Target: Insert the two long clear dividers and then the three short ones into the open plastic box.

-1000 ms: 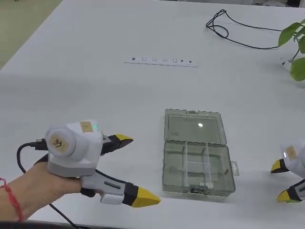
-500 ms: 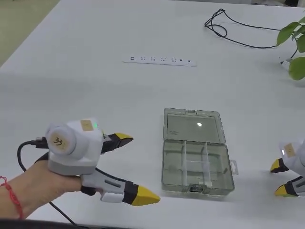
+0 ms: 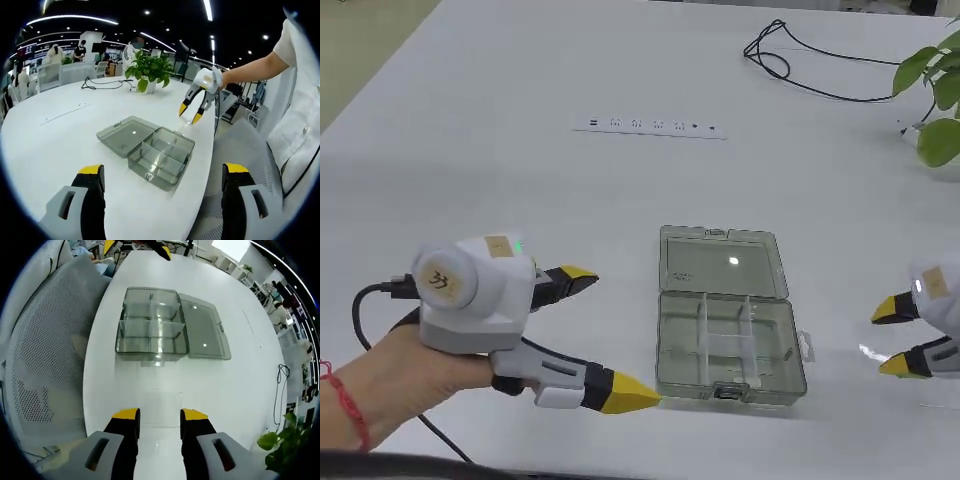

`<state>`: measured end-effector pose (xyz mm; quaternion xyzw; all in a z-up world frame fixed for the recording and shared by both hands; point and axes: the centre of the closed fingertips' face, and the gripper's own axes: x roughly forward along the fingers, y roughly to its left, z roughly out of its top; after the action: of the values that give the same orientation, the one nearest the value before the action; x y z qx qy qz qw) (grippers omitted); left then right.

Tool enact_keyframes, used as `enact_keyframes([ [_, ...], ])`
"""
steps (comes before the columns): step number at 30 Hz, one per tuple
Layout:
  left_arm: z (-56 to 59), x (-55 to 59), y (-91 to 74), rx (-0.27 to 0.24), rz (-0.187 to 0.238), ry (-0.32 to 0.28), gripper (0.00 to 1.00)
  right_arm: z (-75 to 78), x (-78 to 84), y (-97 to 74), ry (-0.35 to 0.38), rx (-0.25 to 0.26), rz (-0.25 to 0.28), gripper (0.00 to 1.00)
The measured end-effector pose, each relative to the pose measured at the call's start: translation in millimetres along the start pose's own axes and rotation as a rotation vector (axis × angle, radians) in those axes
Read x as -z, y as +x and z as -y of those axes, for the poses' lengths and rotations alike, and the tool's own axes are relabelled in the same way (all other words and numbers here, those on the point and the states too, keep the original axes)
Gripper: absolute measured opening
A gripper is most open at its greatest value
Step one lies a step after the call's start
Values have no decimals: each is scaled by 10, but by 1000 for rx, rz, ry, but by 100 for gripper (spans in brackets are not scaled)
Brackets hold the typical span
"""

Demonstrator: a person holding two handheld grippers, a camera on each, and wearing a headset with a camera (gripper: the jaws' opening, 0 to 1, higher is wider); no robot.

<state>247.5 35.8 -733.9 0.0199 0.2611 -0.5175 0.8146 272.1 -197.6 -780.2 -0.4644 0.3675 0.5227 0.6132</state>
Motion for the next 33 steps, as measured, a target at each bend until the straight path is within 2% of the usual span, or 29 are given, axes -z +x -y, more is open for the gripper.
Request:
enact_keyframes([
  [3,33,-99,41,3,25,-33,97,53,-110,-50,-24,33,27,33],
  [6,54,-204,103,4,53,-78,91,98,-296,-156,-45,63,52,33],
  [7,47,-234,134,-4,58,-108,90,161,-316,-153,-51,76,63,33],
  [9,106,-345,181,22,99,-167,87,182,-474,-226,-55,93,86,33],
  [11,143,-428,223,33,118,-208,84,207,-599,-278,-67,115,96,33],
  [14,206,-494,286,45,116,-230,78,179,-791,-348,-71,123,119,33],
  [16,284,-571,328,88,143,-290,74,147,-927,-395,-80,131,132,33],
  [17,294,-600,352,86,149,-352,73,128,-1004,-418,-82,134,142,33],
  [19,346,-628,379,115,153,-404,68,94,-1105,-448,-88,135,153,33],
  [21,368,-663,410,121,167,-448,60,52,-1212,-477,-97,139,161,33],
  [26,460,-695,488,153,169,-514,49,-42,-1410,-524,-114,141,175,33],
  [33,601,-718,572,199,167,-608,34,-148,-1597,-570,-120,146,190,33],
])
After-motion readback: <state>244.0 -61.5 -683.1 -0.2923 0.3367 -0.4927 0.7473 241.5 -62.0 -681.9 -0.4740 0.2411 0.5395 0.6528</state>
